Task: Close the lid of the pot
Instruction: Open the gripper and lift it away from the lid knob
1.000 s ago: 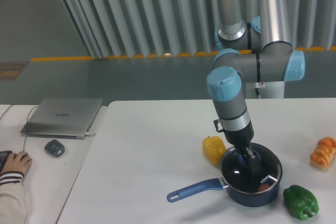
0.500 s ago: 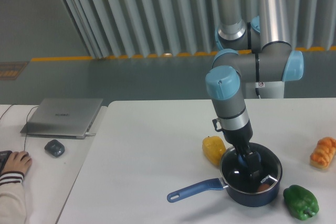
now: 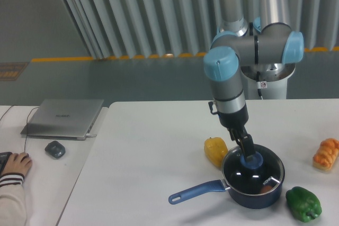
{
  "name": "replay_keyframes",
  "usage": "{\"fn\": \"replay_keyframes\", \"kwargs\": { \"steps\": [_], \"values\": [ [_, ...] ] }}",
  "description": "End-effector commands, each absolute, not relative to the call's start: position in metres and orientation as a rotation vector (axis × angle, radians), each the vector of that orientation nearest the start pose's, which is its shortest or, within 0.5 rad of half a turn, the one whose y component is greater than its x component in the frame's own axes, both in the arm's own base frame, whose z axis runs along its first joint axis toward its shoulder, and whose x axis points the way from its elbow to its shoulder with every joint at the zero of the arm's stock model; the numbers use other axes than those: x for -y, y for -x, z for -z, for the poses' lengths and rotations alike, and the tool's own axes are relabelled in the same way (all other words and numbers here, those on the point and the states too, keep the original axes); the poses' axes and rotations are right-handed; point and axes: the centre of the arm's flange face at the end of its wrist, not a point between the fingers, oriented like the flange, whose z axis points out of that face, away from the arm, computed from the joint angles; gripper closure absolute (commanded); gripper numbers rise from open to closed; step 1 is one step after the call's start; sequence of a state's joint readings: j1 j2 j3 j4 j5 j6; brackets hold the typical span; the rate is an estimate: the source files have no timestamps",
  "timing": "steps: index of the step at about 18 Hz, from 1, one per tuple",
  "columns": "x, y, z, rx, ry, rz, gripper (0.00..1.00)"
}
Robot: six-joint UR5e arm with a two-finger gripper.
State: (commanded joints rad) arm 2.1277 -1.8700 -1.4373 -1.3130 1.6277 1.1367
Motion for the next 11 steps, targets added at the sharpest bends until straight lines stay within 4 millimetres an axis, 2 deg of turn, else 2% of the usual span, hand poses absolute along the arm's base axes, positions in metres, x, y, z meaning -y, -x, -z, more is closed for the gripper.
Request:
{"fn": "replay_keyframes", "kwargs": {
  "steps": [5,8,11],
  "values": [
    [-0.574,0.201,-0.437,-0.972,2.974,-0.063,0.0],
    [-0.562,0.2,-0.437,-1.094,2.977,0.01,0.0],
    [-0.549,0.202,-0.437,-1.096,2.989,0.029,0.0]
  ]
}}
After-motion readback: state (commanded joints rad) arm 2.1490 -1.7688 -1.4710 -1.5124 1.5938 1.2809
